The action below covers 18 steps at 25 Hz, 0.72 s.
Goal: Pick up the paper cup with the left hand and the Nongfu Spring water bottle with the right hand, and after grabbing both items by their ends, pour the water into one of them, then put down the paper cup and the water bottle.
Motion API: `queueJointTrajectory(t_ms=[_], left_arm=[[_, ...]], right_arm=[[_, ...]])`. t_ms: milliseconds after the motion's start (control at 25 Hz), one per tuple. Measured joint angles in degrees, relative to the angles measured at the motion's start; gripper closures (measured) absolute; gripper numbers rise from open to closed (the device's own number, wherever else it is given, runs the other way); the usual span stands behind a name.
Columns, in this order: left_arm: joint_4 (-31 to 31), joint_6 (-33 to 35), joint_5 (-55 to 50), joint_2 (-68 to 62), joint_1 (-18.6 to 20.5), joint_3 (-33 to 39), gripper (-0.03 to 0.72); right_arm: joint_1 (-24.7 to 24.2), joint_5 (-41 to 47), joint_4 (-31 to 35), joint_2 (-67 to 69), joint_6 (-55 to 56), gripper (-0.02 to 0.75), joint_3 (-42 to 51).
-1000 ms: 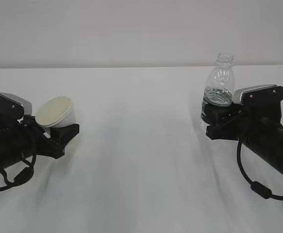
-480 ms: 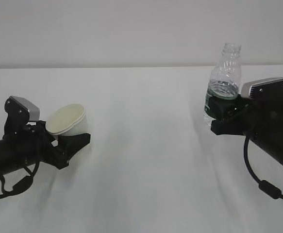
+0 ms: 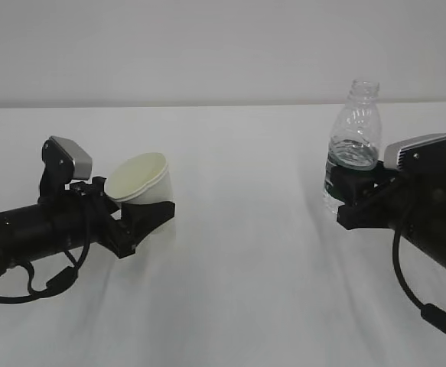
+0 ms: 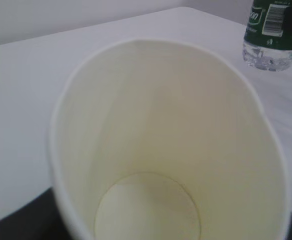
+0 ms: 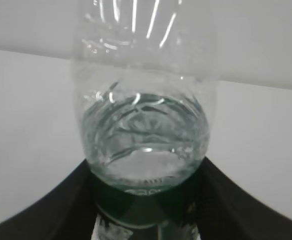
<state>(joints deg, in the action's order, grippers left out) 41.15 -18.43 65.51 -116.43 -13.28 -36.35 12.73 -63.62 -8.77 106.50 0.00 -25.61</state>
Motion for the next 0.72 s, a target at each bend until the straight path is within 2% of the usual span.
queueJointTrajectory(t_ms=[480, 720], left_arm=[[0.92, -2.06, -4.79, 0.0, -6.09, -3.27, 0.214], [1.24, -3.3, -6.52, 0.0, -7.78, -4.81, 0.214]], right_arm=[[0.0, 0.13, -0.13, -6.3, 0.0, 0.328, 4.17], [0.0, 5.0, -0.26, -10.9, 0.0, 0.328, 4.39]])
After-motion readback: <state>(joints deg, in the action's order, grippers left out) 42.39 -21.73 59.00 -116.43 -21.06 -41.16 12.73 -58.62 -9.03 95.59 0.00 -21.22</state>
